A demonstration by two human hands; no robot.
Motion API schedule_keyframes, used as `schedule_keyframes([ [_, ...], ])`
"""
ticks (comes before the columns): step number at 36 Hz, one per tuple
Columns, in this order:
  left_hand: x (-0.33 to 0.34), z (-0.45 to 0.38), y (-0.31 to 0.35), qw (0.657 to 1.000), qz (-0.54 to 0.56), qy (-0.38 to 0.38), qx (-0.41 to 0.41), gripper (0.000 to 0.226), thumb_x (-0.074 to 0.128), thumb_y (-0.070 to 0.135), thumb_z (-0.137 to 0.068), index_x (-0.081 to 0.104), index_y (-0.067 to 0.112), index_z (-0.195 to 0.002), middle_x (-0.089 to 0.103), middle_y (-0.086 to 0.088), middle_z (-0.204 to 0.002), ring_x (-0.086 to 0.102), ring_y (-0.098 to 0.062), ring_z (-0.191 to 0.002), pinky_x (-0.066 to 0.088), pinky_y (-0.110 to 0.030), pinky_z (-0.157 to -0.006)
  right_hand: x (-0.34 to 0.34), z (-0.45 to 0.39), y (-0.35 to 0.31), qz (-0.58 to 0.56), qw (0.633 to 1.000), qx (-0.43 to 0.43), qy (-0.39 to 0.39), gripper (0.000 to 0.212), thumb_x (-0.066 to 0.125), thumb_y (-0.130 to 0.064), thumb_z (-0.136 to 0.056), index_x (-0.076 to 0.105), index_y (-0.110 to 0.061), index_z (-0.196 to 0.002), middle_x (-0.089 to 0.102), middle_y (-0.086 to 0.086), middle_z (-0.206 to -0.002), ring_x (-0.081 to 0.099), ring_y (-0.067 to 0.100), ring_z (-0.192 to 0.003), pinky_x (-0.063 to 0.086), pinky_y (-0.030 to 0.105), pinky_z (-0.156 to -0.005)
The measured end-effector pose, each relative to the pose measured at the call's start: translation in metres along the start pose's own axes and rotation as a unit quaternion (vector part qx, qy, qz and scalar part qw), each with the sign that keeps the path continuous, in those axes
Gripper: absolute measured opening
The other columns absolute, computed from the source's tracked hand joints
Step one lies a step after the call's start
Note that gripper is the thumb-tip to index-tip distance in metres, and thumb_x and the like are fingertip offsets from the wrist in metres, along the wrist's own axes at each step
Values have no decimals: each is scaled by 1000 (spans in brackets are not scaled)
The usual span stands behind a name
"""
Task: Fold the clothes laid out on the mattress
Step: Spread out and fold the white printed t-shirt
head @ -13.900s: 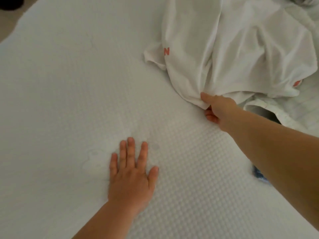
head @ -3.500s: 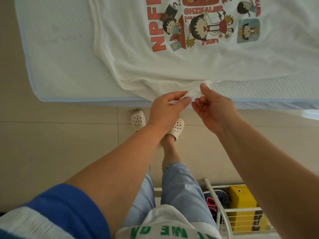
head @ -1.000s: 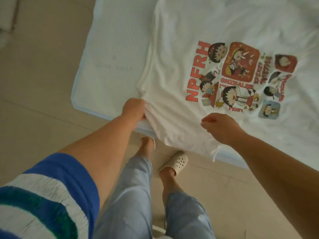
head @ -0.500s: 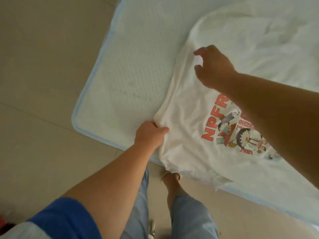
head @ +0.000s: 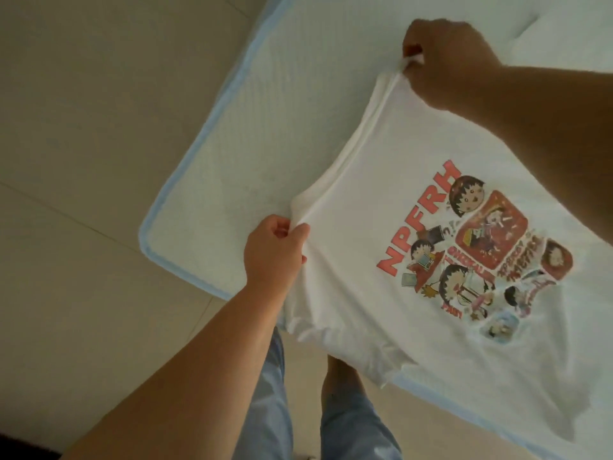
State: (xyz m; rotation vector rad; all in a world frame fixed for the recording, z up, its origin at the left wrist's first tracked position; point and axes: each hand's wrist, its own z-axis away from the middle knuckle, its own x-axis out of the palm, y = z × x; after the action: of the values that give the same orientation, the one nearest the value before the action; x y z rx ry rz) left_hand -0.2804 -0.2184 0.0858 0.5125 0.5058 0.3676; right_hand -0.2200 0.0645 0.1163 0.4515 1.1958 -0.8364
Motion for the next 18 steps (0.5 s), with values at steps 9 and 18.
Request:
schedule_keyframes([
  [9, -44, -91, 65, 989, -96, 93, 69, 10, 60, 20, -77, 58, 20, -87, 67, -4, -82, 64, -27, -82, 49, -34, -74, -23, -53, -12, -176, 976, 81, 95, 38, 54, -15, -91, 51, -20, -129, 42, 2, -137, 49, 19, -117, 37, 17, -87],
  [18, -28, -79, 93, 920, -265, 64, 281, 33, 59, 20, -83, 60, 18, -116, 53, -6, -117, 57, -25, -98, 40, -32, -79, 16, 15, -8, -128, 986, 102, -12, 51, 54, -21, -90, 41, -16, -138, 37, 4, -143, 40, 24, -128, 34, 37, -102],
])
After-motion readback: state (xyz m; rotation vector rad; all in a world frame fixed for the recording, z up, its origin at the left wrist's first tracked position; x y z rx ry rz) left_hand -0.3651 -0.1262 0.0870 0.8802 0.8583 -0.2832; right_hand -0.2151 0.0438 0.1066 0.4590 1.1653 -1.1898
